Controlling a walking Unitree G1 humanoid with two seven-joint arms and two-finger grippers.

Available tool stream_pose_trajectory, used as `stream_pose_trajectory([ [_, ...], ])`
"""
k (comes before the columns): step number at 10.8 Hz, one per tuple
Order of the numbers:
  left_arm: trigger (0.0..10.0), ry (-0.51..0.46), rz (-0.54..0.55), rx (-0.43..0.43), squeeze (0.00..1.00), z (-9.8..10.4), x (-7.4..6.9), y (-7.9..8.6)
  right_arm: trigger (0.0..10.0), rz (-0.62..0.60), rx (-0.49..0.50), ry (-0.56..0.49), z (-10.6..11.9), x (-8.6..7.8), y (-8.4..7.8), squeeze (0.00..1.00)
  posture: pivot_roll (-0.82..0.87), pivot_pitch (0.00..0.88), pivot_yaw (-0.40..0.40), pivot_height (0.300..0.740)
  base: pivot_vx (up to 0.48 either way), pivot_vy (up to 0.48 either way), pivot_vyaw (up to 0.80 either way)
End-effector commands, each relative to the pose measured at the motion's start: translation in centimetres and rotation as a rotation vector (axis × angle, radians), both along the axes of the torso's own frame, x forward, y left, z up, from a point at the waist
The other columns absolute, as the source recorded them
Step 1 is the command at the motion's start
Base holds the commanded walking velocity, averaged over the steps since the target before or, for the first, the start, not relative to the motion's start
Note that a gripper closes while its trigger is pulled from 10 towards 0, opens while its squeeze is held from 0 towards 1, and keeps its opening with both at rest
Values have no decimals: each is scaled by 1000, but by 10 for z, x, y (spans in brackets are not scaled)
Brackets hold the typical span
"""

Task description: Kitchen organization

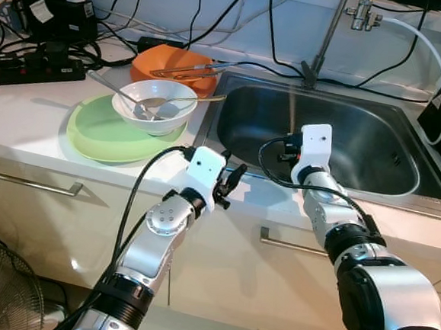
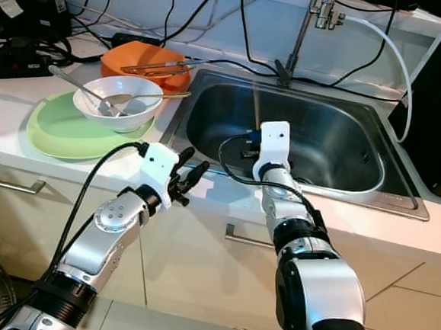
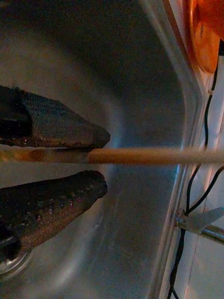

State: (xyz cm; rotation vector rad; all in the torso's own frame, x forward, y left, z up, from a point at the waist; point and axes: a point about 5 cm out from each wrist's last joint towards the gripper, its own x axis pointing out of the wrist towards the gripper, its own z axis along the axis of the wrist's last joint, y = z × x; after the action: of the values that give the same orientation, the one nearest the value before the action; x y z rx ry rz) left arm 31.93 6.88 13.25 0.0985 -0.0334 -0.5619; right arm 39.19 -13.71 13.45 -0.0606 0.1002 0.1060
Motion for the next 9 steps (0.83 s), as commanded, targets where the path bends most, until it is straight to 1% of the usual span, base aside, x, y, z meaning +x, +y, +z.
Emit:
stream_pose_trajectory([
  [1, 10000, -12, -4, 8, 0, 2, 2, -2, 10000, -10, -5, 1, 5, 3, -2, 0, 260, 0, -88, 740, 0, 0, 0],
  [2, 10000, -11, -3, 10, 0, 2, 3, -1, 10000, -8, -5, -2, 6, 3, -2, 0, 260, 0, -87, 740, 0, 0, 0],
  [3, 10000, -10, -2, 11, 0, 2, 3, -1, 10000, -13, -1, 7, 5, 3, -3, 1000, 262, 0, -87, 740, 0, 0, 0],
  [4, 10000, -9, -4, 11, 0, 3, 3, -1, 10000, -15, -19, 5, 6, 3, -3, 1000, 262, 0, -87, 740, 0, 0, 0],
  [5, 10000, -8, -6, 11, 0, 2, 3, -1, 10000, -9, -29, 3, 6, 4, -2, 0, 260, 0, -85, 740, 0, 0, 0],
  [7, 10000, -8, -10, 11, 0, 2, 3, -1, 10000, -2, -34, -37, 15, 6, -2, 0, 258, 0, -84, 740, 0, 0, 0],
  [8, 10000, -28, -1, 18, 0, 6, 4, -1, 10000, -6, -20, -98, 30, 11, -2, 0, 252, 0, -82, 740, 0, 0, 0],
  [9, 10000, -73, 13, 50, 0, 12, 5, 0, 10000, -4, 0, -136, 37, 12, -1, 0, 250, 0, -82, 740, 0, 0, 0],
])
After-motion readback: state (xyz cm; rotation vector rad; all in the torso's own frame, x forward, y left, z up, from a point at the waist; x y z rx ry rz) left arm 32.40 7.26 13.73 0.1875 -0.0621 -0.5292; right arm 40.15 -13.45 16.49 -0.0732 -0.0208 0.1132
